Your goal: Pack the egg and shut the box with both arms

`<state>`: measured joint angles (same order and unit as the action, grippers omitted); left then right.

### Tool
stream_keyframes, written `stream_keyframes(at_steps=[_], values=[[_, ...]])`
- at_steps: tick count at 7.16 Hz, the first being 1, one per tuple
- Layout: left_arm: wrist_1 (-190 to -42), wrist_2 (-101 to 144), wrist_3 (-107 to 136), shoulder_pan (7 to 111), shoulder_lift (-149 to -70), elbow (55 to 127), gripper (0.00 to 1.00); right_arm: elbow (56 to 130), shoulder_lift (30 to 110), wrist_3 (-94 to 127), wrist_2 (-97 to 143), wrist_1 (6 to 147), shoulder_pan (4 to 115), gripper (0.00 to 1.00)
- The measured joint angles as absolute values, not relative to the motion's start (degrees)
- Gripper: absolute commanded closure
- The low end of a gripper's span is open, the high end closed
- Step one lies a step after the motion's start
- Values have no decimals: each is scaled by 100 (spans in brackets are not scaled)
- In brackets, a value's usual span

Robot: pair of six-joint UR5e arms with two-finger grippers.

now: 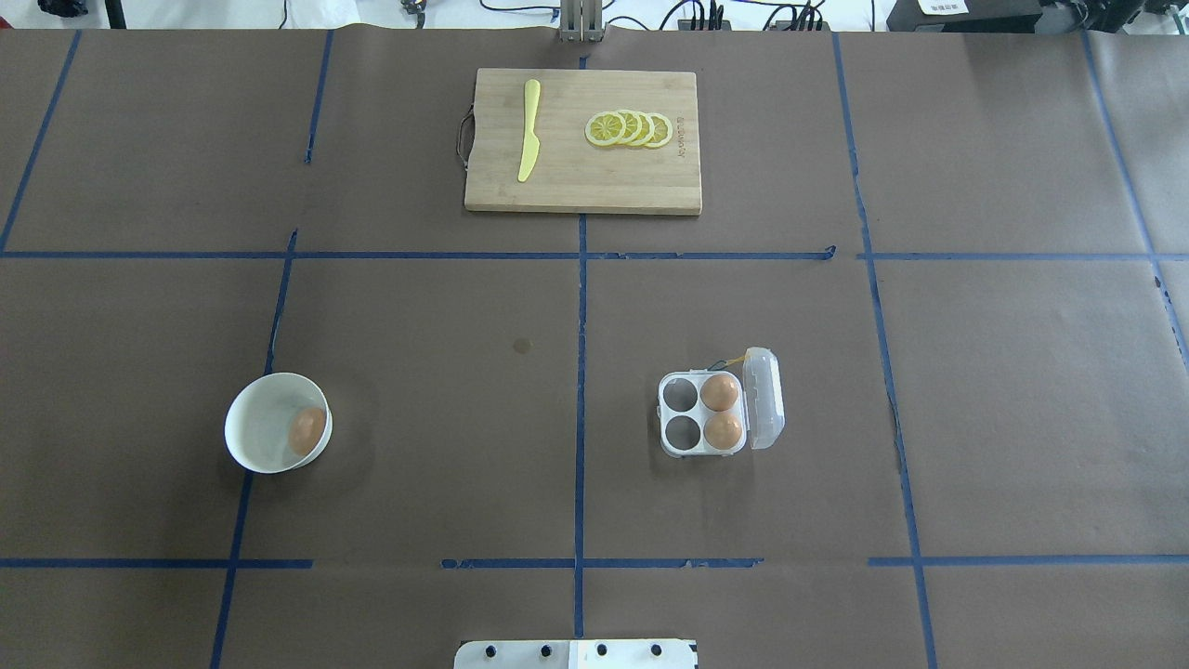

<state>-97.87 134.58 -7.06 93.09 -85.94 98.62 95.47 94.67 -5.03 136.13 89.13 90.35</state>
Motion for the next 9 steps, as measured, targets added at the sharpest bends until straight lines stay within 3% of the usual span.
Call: stream_keyframes(at_steps=[7,9], values=[[-10720,14491,-768,8926,-8303,9871,0,9574,9413,-475,13735,8897,9034,0],[-11518,14541,550,8148,-8330,10053,0,9544,9410,-482,13776,8893,9028,0]])
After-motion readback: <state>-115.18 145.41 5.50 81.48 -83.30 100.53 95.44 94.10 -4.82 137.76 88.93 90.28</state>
